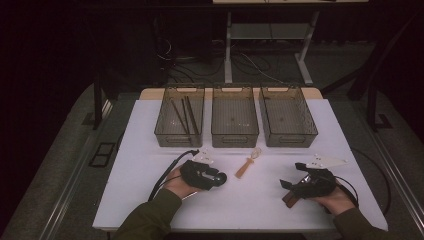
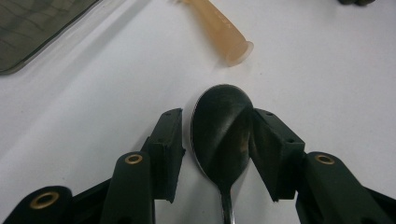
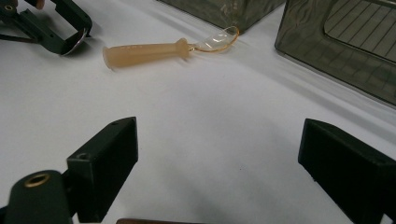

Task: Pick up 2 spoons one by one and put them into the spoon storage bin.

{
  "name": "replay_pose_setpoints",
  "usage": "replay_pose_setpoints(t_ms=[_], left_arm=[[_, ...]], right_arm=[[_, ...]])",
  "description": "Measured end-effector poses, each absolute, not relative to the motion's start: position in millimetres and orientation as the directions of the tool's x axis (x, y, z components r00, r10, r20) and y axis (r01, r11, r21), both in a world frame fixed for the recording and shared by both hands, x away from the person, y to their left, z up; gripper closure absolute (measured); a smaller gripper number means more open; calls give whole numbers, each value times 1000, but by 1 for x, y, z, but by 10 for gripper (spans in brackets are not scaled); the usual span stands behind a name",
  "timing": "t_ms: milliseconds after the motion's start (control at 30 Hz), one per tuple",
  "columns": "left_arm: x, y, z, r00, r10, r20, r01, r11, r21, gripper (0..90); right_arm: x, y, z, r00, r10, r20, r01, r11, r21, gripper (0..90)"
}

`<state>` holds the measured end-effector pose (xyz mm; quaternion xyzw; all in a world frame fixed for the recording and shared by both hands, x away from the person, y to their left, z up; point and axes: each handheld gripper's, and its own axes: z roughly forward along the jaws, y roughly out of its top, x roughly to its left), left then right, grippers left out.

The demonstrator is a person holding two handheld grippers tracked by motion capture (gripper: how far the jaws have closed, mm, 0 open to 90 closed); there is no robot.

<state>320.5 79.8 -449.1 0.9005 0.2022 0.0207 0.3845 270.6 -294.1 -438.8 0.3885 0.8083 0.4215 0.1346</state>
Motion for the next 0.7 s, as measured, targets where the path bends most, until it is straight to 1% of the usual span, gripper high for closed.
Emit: replay_pose_setpoints(t_ms=[67,133,267,333,533,700], left_arm=[[320,79,-448,926,368,-87,322,-646,692,542],[317,76,-449,920,384,-79,326,-637,699,541],[314,74,-448,924,377,-58,310,-653,691,546],[314,75,-447,932,360,-49,296,-673,678,564],[311,72,-445,937,349,-32,281,-693,663,616],[311,72,-444,937,347,-43,288,-696,657,650]], right_arm=[[271,-294,-439,-663,740,109,515,345,785,117],[271,-294,-439,-663,740,108,516,347,783,118],[271,-294,-439,-663,741,106,515,350,782,117],[271,-294,-439,-663,741,104,515,351,782,117],[271,-294,-439,-663,741,100,514,354,782,117],[271,-293,-439,-664,742,97,512,356,782,117]])
